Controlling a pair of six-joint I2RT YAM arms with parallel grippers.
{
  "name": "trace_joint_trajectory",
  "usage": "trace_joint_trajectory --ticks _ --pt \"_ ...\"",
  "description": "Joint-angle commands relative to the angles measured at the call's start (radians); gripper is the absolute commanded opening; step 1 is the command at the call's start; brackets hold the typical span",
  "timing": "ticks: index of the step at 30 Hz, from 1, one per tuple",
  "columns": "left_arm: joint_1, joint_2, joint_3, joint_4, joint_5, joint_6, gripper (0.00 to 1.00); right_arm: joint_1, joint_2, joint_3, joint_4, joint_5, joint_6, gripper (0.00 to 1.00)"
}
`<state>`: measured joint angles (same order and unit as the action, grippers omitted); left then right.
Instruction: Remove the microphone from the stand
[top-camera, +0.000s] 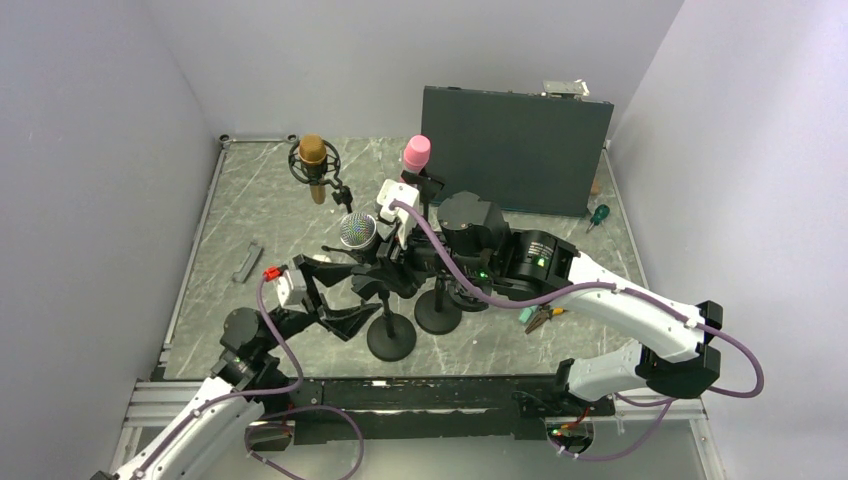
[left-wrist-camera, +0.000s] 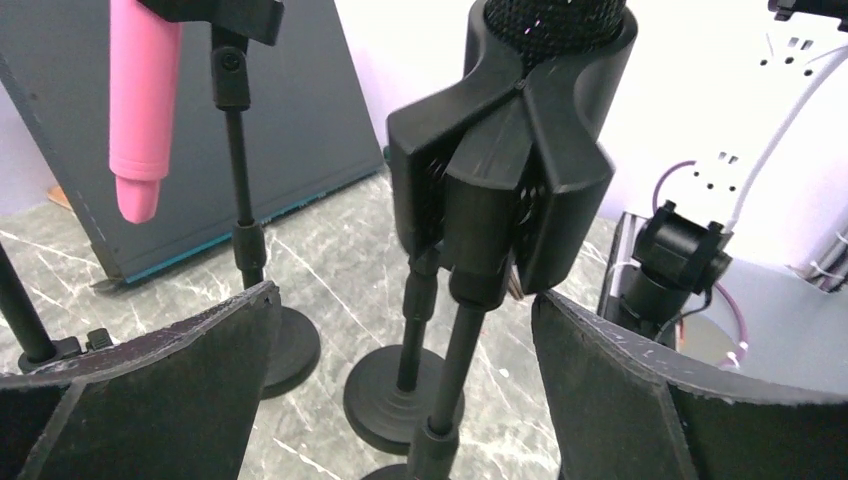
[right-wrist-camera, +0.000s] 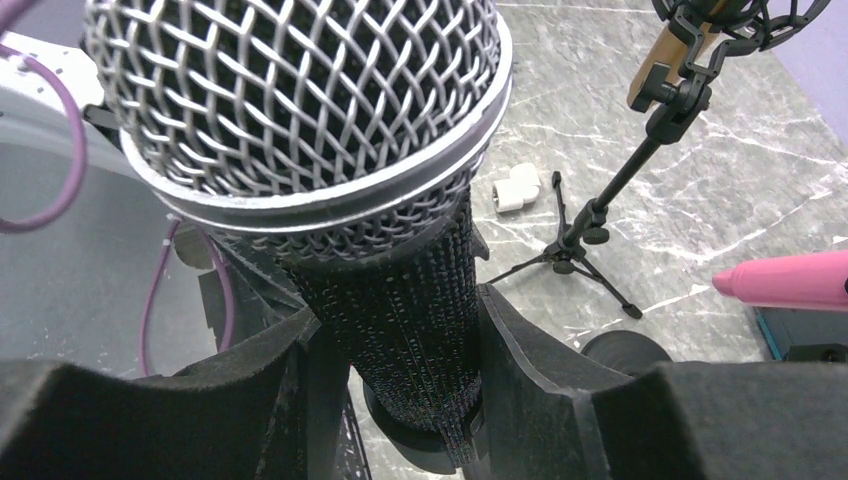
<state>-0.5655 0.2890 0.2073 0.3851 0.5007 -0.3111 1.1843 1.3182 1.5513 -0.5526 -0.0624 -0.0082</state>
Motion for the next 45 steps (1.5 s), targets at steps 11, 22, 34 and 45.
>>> trace_joint_trajectory --ticks 11,22,34,45 --pt "0.001 0.210 -0.083 0.799 0.090 -0.047 0.91 0.006 -0.024 0.011 0.037 -0.054 0.036 0.00" --pt "0.001 0.245 -0.072 0.757 0.184 -0.052 0.89 0.006 -0.015 0.020 0.035 -0.057 0.034 0.00" --pt "0.001 0.238 -0.066 0.690 0.079 -0.060 0.29 0.006 -0.009 0.021 0.034 -0.055 0.033 0.00" --pt "0.001 0.156 -0.072 0.466 0.042 -0.038 0.00 0.006 -0.005 0.075 0.067 -0.073 0.018 0.00"
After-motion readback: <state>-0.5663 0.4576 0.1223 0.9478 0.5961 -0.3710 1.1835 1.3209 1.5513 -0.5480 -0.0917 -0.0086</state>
